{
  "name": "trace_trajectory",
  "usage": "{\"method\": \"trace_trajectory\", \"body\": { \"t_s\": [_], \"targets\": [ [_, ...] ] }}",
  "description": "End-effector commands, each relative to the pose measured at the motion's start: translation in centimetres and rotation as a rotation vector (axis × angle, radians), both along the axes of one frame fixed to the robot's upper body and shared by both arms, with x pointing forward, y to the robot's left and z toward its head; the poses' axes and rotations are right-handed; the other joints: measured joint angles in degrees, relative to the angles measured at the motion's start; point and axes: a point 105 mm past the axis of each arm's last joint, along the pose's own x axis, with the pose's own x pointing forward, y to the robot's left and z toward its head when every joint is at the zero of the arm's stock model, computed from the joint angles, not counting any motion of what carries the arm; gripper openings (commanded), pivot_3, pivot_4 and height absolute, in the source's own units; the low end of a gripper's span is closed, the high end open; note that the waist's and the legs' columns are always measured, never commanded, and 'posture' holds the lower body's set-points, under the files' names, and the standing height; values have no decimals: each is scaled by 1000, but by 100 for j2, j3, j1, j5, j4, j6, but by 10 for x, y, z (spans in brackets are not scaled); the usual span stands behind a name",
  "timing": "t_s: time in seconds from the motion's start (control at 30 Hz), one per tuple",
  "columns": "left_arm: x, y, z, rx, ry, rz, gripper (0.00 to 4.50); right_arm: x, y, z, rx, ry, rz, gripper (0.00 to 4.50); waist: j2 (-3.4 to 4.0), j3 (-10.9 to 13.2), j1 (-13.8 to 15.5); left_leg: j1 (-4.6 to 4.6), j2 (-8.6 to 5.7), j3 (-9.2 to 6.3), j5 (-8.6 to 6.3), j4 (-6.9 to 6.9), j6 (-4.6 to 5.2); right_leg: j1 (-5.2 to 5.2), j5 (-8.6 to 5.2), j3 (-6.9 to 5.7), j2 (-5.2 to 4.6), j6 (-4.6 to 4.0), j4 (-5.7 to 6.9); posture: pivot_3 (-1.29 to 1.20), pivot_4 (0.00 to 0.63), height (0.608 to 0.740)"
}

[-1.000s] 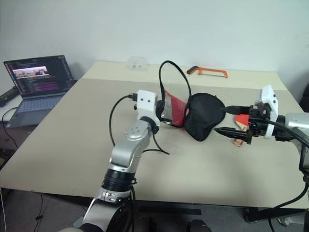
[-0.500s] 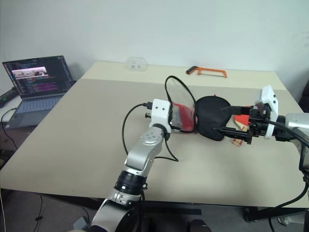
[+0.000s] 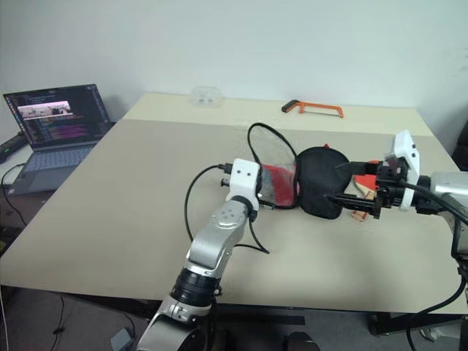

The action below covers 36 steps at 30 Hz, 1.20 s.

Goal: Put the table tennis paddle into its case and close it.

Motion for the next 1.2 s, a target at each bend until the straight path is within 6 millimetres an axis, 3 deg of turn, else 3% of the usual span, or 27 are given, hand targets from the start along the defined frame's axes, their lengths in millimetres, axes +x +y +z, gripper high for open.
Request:
{"method": "trace_trajectory", "body": {
  "t_s": [0.03,0.17,0.27,0.47,0.57,0.67,0.9,1.0,1.13,1.2],
  "targets": [
    [-3,-1,22,-5,-78,-14,21,-1,2,11,-1,-52,21,4500,0,0,1,0,0,0,0,0,0,0,0,0,-1,0,0,0,150,740],
    [-2,5,27,3,-97,-39,21,0,2,11,-2,-52,24,4500,0,0,-3,0,1,0,0,-3,0,-1,0,-1,1,-1,-1,0,150,740],
    [0,8,30,-36,-100,-43,737,1,4,11,-1,-52,31,4500,0,0,-3,0,1,0,0,-2,0,-1,0,0,1,0,-1,0,150,740],
    [-2,12,35,-23,-107,-82,2733,3,5,9,-3,-51,38,4500,0,0,0,0,1,0,0,-1,0,-1,0,0,0,0,-1,0,150,740],
    [-8,23,38,-17,-103,-114,2733,3,4,9,-4,-52,38,4500,1,0,-3,0,2,0,0,-3,0,-2,0,-1,1,-1,-1,0,150,740],
    [-11,59,49,-11,-102,-136,2733,2,4,9,-3,-51,35,4500,3,1,-33,1,3,1,0,-3,0,-1,0,1,0,-1,0,0,150,740],
    [4,98,73,-99,-99,-191,2733,1,2,8,-7,-51,22,4500,4,3,24,6,7,-3,0,1,0,3,4,-7,3,-2,3,0,150,740],
    [1,109,59,5,-50,-307,2733,0,-1,9,-12,-50,12,4500,5,3,-5,7,2,5,0,1,-1,5,6,-1,-4,2,-5,0,150,740],
    [-15,99,30,126,17,-607,2733,0,0,9,-14,-49,10,4500,8,5,-21,7,11,6,0,-13,-1,-6,5,-3,3,-3,0,0,150,740],
    [-4,102,19,154,44,-610,2733,0,-1,9,-16,-50,8,4500,10,6,-15,7,11,5,0,-13,-1,-6,4,-6,3,-6,0,0,150,740]
  ]
}}
